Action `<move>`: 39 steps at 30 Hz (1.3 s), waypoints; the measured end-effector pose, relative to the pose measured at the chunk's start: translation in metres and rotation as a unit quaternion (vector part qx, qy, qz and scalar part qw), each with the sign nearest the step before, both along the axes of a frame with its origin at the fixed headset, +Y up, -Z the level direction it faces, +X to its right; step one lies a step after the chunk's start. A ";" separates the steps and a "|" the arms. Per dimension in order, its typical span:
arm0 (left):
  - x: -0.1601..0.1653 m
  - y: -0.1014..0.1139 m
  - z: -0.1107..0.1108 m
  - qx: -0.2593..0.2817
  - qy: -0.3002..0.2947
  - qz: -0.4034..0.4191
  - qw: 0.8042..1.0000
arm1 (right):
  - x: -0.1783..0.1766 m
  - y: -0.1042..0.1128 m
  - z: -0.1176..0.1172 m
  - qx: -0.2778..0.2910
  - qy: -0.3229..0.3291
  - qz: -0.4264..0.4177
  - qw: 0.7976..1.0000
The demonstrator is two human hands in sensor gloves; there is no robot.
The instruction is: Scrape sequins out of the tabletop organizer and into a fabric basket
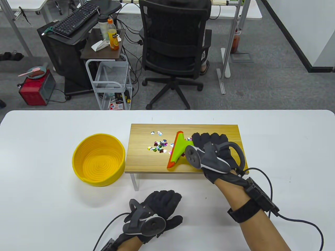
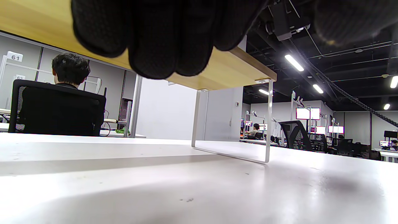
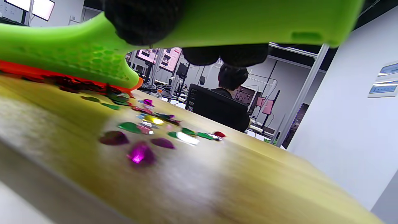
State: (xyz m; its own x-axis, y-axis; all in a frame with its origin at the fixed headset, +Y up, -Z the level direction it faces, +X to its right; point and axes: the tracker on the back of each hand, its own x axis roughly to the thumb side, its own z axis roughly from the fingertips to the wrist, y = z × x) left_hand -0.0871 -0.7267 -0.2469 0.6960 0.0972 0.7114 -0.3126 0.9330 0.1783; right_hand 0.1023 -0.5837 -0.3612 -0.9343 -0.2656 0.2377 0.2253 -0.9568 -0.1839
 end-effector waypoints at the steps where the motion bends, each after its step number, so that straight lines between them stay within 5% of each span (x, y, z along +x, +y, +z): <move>1: 0.000 0.000 0.000 0.000 0.000 0.000 1.000 | 0.005 0.000 0.001 -0.001 -0.004 0.001 1.000; 19: 0.003 0.000 0.000 -0.003 -0.001 -0.010 1.000 | 0.084 0.002 0.020 0.003 -0.045 -0.008 0.999; 39: 0.003 0.000 0.000 -0.004 0.001 -0.011 1.000 | 0.057 -0.001 0.015 0.065 -0.029 -0.019 0.997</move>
